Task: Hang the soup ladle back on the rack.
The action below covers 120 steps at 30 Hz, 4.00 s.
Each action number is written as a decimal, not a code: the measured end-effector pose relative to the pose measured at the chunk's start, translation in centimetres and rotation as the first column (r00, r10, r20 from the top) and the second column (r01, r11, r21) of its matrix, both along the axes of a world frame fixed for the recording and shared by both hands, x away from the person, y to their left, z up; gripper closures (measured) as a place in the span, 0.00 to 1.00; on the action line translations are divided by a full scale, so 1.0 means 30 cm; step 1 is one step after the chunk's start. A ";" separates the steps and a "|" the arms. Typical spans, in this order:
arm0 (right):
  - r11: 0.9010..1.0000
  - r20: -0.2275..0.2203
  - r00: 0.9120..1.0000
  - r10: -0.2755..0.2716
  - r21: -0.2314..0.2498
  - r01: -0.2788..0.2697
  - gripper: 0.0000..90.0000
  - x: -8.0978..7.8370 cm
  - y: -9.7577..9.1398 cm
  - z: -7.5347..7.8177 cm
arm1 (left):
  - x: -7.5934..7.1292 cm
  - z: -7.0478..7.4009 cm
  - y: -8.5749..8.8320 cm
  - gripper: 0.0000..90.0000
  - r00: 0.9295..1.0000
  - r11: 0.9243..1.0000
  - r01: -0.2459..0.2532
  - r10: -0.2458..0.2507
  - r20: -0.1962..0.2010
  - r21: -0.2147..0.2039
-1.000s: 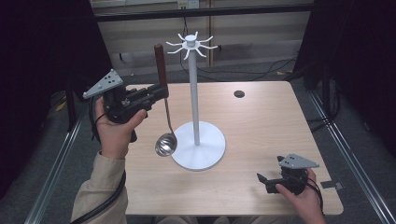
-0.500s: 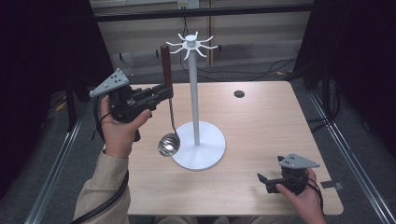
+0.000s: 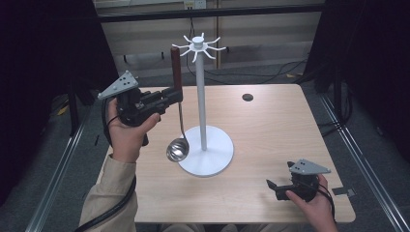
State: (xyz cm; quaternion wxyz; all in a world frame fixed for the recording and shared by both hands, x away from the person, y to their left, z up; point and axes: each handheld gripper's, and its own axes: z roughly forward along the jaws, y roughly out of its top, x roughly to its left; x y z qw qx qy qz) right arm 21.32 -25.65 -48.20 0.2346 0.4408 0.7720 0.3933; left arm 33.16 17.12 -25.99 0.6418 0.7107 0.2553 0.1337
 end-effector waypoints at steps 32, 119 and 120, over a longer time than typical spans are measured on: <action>1.000 -0.001 1.000 0.002 -0.001 -0.002 0.02 0.001 -0.003 -0.002 | 0.051 -0.006 -0.049 0.83 1.000 1.000 -0.002 0.002 0.003 0.013; 1.000 -0.003 1.000 0.018 -0.006 -0.018 0.02 -0.001 0.005 -0.001 | 0.037 -0.130 0.007 0.12 0.990 0.991 -0.129 0.126 0.057 0.045; 1.000 -0.003 1.000 0.018 -0.005 -0.018 0.02 -0.001 0.005 -0.001 | 0.035 -0.135 0.009 0.11 0.989 0.989 -0.138 0.135 0.053 0.049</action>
